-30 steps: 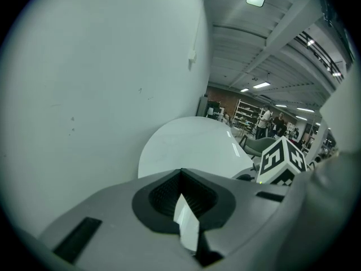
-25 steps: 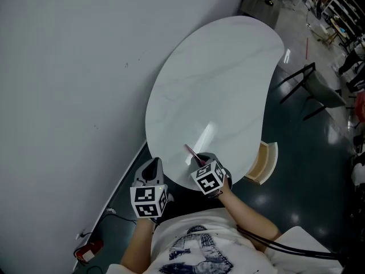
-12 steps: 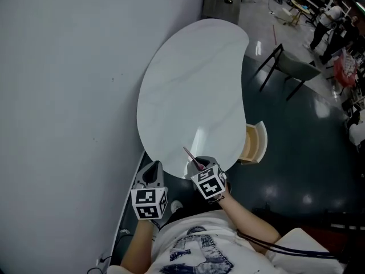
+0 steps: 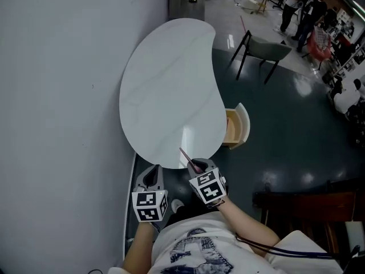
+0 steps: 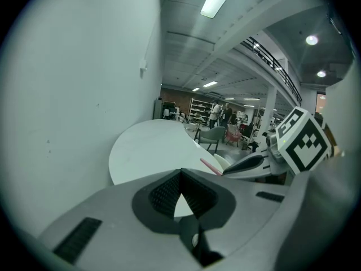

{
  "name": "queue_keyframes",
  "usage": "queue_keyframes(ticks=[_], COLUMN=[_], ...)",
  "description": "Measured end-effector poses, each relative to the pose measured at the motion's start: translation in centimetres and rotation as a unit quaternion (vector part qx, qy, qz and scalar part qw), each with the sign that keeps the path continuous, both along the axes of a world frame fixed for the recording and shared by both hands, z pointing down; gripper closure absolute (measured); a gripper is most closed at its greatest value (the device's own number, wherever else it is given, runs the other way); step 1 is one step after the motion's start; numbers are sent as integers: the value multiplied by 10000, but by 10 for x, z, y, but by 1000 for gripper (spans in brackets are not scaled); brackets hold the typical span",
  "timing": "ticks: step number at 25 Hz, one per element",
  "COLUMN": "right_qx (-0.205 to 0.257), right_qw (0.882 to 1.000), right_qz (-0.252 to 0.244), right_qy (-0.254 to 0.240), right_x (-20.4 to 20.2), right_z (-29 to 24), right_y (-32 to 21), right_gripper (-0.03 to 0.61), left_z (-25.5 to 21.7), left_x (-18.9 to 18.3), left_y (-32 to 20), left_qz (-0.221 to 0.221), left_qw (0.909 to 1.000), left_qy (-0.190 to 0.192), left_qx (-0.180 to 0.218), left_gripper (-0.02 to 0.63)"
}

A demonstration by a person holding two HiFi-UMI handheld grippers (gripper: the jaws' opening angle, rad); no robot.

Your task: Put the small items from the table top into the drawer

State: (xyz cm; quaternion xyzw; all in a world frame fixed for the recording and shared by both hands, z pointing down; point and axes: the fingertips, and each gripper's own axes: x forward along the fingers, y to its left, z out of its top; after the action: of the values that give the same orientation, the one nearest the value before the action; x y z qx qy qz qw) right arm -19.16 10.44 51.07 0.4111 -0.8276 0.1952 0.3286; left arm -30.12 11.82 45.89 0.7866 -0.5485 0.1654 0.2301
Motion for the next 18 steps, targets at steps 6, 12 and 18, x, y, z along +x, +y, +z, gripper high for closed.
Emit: queue_keyframes(ticks=[6,12,18], right_qx=[76,197,162], right_qw=[9992,9976,9960], right_qz=[381,637,821], right_qy=[-119,-185,-306], right_x=[32,83,144], right_z=[-14,-30,-33], right_y=[6,-3,-19], right_gripper=[518,518,518], left_z=[-3,-14,-17], left_x=[35,80,142], left_y=[1,-10,-29], left_qz=[384,568,712], left_qw=[9993,9983,9973], left_qy=[-9,-80,-141], left_qx=[22,56,57], left_gripper=[594,594,594])
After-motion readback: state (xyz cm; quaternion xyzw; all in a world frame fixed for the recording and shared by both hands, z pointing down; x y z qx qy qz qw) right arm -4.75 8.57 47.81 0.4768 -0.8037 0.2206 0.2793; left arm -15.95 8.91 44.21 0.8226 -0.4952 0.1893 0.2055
